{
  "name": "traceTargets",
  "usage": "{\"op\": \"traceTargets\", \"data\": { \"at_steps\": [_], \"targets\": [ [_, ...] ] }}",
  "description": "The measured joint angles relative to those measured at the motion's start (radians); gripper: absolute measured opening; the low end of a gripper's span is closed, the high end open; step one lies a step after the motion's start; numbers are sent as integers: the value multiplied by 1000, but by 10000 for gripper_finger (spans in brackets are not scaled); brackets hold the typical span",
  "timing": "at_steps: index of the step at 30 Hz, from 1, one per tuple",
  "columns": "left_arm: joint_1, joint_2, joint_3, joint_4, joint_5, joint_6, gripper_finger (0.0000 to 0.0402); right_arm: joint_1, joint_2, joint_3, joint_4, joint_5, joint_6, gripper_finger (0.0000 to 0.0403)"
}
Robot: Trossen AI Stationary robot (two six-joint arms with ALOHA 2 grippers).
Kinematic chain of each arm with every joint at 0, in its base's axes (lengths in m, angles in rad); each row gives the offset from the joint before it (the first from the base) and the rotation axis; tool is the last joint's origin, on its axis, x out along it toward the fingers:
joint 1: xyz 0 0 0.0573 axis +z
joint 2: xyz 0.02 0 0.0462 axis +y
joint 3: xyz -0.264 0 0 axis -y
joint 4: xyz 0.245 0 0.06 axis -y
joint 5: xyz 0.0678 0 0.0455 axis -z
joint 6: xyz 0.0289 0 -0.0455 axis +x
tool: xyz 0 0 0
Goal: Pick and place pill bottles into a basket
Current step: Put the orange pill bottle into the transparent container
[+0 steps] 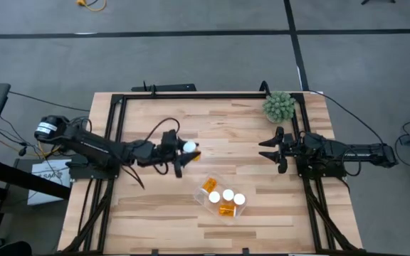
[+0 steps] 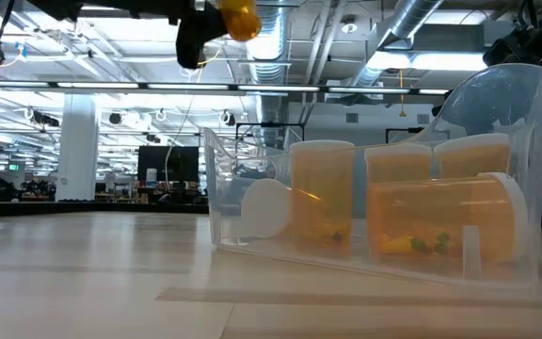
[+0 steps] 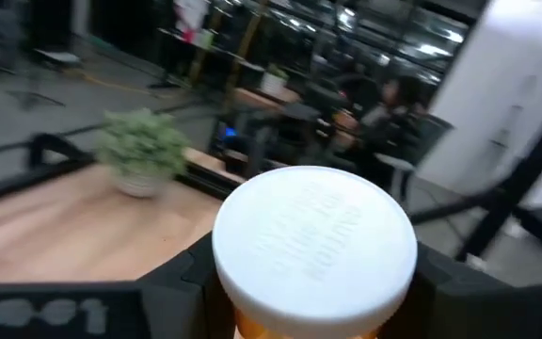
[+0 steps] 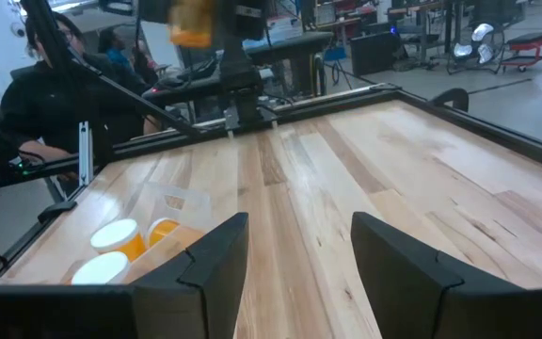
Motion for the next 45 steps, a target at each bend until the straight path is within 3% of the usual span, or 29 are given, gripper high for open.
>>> {"op": "traceTargets", "data": {
  "at_steps": [10, 18, 24, 36, 45],
  "targets": [
    [-117, 0, 8, -29, 90, -58, 165, 0, 0, 0, 0, 0, 0, 182],
    [-137, 22, 8, -45, 141, -71, 165, 0, 0, 0, 0, 0, 0, 182],
    [-139, 126, 21, 42, 197, -96, 165, 0, 0, 0, 0, 0, 0, 182],
    [-162, 366, 224, 61, 335, -63, 165, 0, 0, 0, 0, 0, 0, 182],
    [-163, 450, 279, 48, 376, -71, 165, 0, 0, 0, 0, 0, 0, 182]
  ]
}}
